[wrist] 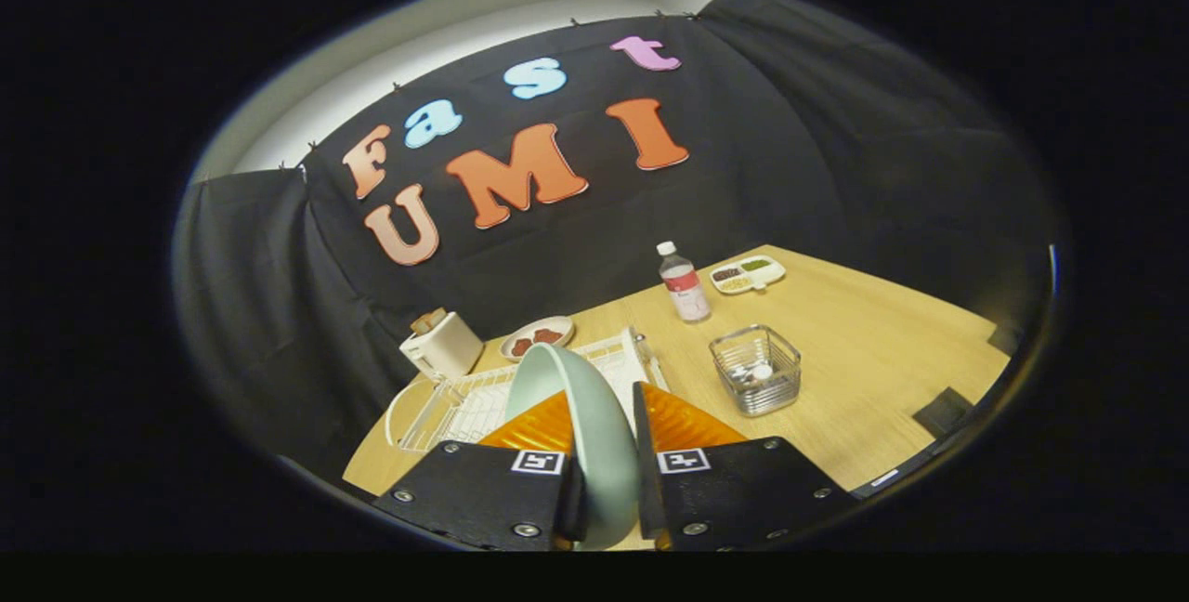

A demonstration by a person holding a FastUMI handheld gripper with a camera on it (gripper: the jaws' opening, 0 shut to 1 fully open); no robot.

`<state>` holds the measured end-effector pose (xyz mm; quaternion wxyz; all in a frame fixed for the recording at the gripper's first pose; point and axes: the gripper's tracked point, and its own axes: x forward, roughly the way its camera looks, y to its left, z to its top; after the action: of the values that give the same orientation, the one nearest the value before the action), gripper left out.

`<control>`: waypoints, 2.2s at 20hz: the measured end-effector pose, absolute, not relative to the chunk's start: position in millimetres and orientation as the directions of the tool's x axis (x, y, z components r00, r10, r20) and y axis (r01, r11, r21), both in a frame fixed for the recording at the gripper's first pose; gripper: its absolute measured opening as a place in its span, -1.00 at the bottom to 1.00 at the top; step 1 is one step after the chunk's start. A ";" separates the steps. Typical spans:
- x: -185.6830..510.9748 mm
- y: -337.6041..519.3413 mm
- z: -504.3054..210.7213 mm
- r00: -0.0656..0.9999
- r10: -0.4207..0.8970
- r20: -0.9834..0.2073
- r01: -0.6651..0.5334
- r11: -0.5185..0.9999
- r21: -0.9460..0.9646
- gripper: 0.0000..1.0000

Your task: Take the plate from the dish rack, then take the spoon from the basket and place it into the plate.

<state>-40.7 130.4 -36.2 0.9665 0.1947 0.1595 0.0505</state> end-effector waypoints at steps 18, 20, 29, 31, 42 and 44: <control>-80.1 152.7 -167.5 0.871 0.193 -0.451 0.124 0.803 0.584 -0.55; -78.5 150.2 -163.4 0.882 0.182 -0.435 0.114 0.812 0.572 -0.55; -79.1 149.0 -192.1 0.822 0.188 -0.538 0.129 0.858 0.497 -0.29; -75.4 146.6 -189.1 0.833 0.187 -0.521 0.109 0.868 0.485 0.06; -34.9 69.3 -142.2 0.935 0.003 -0.355 0.110 0.948 0.298 0.97; -29.1 54.7 -125.2 0.957 -0.036 -0.289 0.113 0.961 0.254 0.97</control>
<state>-29.1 54.7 -125.2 0.9798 0.1350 0.1423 -0.0379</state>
